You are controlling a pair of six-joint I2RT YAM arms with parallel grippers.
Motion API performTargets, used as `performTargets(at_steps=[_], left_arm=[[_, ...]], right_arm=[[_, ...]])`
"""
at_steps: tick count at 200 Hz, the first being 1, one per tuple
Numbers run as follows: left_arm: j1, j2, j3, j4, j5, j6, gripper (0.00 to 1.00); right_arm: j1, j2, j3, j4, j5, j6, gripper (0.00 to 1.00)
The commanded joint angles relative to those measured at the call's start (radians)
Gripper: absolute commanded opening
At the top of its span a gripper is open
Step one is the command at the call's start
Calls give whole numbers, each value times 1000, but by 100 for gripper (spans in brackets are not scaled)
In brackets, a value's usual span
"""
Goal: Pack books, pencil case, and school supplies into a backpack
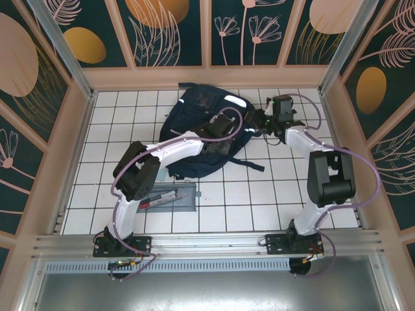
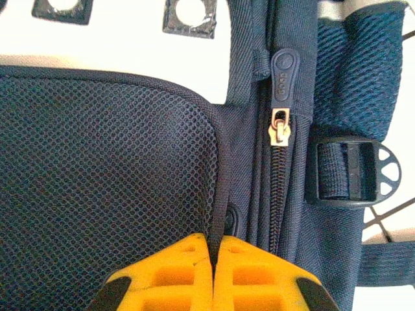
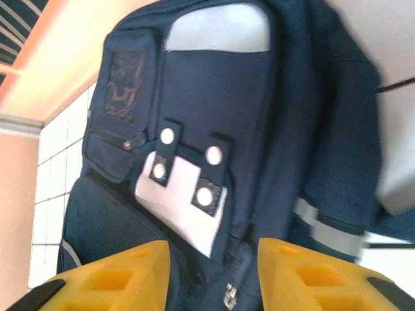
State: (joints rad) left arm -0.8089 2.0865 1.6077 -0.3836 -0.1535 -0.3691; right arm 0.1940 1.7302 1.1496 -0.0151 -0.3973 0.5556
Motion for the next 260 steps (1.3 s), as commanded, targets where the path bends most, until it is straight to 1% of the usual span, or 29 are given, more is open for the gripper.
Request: performTargets(at_steps=[1,20,47,76,112,125,151,176,190,211,244,260], left_arm=[[-4,-74,-19,59,62,-32,0],[-4,-98,-31,77,69,-40,0],[-3,-107,-29,80,76,-46,0],[-4,-115,-26,87,95,-59,0],[-4,-111,-19,97,100,-70,0],[-4,-108,-16,101,111,-75,0],[-4,-99,7,95,132,-79,0],[-3,-103,11,101,151,-89,0],[-3,-107,7,112,156,-97,0],[-3,-106,4,122,158,-108,0],[-4,-85,13,124,162,-119,0],[-4,-80,15,124,167,-123,0]], right_arm=[[44,61,53,-13,-20,15,37],[71,95,55,-21,-4,22,34],[71,115,33,-18,39,31,32],[73,124,54,-71,80,14,32],[86,93,49,-144,159,-19,33],[86,93,41,-146,149,-22,35],[90,96,33,-123,127,-12,43],[94,112,41,-90,80,16,43],[104,121,47,-85,66,31,42],[112,108,23,-49,50,54,36],[109,23,-49,41,13,79,31],[108,6,-57,43,15,78,30]])
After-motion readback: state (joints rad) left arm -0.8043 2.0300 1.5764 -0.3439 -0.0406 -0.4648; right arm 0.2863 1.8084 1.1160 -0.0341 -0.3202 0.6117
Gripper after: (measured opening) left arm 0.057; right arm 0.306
